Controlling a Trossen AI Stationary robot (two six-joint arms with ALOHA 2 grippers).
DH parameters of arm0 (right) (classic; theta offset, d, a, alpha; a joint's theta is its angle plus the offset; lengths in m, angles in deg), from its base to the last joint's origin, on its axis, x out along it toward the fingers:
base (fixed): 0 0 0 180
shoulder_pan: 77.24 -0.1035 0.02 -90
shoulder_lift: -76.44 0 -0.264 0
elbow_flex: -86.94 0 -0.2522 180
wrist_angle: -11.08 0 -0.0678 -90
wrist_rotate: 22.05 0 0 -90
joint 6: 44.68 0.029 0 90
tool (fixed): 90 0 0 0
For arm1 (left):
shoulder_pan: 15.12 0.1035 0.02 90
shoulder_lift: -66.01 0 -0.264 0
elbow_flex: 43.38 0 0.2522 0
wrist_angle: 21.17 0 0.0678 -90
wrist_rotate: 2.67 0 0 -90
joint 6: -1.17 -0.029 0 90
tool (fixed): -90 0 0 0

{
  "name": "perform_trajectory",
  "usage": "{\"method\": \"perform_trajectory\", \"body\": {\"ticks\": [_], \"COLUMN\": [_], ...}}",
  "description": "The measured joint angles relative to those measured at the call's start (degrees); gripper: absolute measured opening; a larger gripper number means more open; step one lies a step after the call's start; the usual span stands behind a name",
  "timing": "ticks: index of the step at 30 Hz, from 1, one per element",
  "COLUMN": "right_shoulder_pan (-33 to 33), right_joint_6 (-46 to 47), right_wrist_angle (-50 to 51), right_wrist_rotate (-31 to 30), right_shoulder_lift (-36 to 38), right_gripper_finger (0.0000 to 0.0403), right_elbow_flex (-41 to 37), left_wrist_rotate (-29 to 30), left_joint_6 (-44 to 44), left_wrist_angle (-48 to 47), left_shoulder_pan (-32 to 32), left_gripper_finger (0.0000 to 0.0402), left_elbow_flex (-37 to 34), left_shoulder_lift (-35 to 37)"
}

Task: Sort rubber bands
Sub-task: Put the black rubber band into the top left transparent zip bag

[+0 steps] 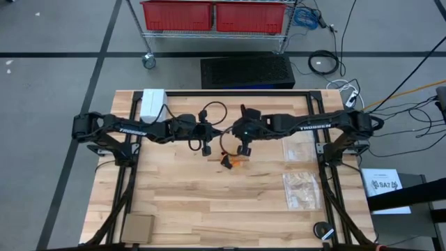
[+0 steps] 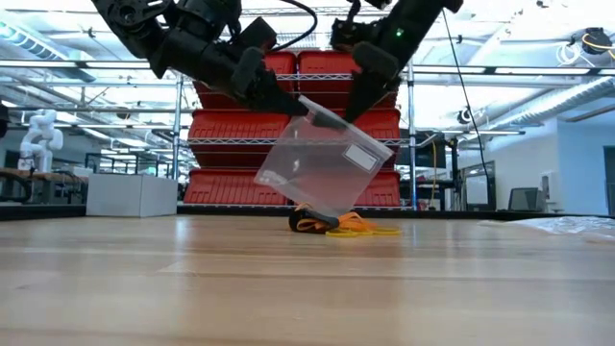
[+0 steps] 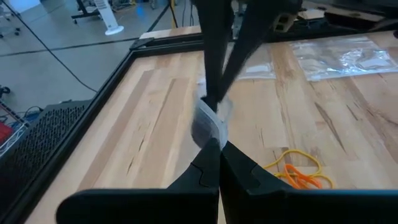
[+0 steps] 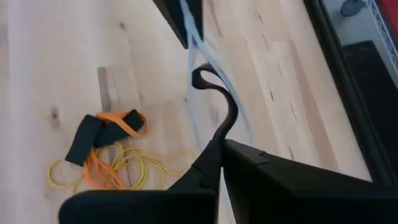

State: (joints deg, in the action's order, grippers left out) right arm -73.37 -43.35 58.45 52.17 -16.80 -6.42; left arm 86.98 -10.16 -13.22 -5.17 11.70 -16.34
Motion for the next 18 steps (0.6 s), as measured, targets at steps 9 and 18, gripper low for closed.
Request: {"method": "perform_trajectory", "body": {"ticks": [9, 18], "right_shoulder_pan": [0.6, 0.6], "right_joint_6": [-4.2, -3.5], "right_wrist_angle": [-4.3, -1.0], "right_wrist_rotate": [1.0, 1.0], "right_shoulder_lift": [-3.4, -0.4], "right_gripper_finger": [0.0028, 0.0113], "right_elbow_flex": [0.0, 0.0], "left_wrist_rotate": [0.0, 0.0], "left_joint_6": [0.0, 0.5], "left_wrist_angle": [0.0, 0.9], "left_shoulder_pan": [0.0, 0.0], "left_gripper_finger": [0.0000, 0.0000], "left_elbow_flex": [0.0, 0.0], "left_shoulder_lift": [0.0, 0.0]}}
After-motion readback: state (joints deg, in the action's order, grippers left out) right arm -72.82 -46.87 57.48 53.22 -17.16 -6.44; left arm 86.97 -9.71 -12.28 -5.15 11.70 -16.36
